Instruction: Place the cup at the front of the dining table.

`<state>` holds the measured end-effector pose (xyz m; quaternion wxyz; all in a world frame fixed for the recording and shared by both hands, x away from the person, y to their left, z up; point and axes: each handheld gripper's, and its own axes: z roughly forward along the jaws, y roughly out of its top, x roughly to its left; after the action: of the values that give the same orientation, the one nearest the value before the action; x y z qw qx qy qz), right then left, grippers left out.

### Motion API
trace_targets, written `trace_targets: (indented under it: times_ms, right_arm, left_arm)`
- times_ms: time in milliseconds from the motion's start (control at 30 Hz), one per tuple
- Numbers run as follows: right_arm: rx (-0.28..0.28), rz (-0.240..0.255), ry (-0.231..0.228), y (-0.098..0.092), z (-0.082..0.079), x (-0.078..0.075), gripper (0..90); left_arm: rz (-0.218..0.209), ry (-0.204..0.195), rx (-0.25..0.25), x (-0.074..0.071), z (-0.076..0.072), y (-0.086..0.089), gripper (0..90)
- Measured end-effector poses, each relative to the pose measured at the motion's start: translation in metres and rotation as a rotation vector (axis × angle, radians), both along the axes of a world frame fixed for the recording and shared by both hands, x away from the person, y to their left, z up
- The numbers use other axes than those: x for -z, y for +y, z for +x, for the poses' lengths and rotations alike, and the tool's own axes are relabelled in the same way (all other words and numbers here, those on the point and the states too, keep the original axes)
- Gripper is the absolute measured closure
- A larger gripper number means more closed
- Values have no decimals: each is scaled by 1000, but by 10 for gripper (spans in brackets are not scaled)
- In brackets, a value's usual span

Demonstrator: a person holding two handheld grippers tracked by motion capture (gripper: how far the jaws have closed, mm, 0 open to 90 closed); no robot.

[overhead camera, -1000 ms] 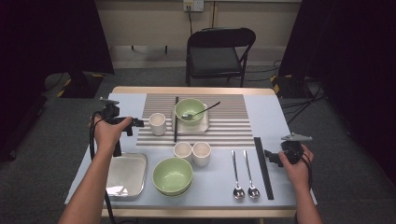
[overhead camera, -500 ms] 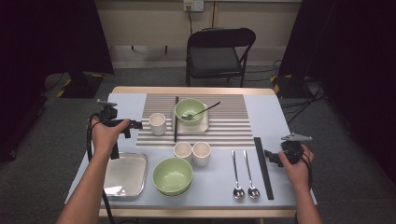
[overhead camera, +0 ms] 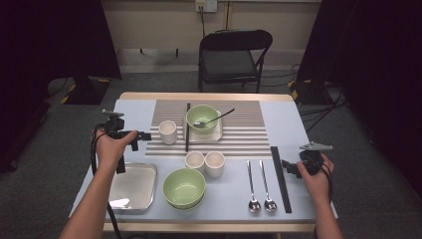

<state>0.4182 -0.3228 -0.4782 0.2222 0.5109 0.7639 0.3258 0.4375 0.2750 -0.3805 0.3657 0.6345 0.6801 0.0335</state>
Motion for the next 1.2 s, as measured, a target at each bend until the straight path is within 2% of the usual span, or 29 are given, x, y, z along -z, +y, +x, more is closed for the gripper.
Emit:
trace_targets:
  times_ms: [100, 167, 333, 400, 600, 700, 1200]
  right_arm:
    - [-1, 0, 1, 0, 0, 0, 150]
    - [-1, 0, 1, 0, 0, 0, 150]
    - [0, 1, 1, 0, 0, 0, 150]
    - [-1, 0, 1, 0, 0, 0, 150]
    - [0, 0, 0, 0, 0, 0, 150]
    - [-1, -1, 0, 0, 0, 0, 150]
    - [-1, 0, 1, 0, 0, 0, 150]
  left_arm:
    - [2, -4, 18, 1, -2, 0, 322]
    - [13, -1, 18, 1, -4, 1, 322]
    - [11, -13, 20, 2, -7, 2, 322]
    - [40, -13, 34, 1, -9, 1, 322]
    - [32, -27, 60, 0, -13, -1, 319]
    - [17, -29, 59, 0, -15, -1, 320]
    - [8, -28, 75, 2, -22, 3, 320]
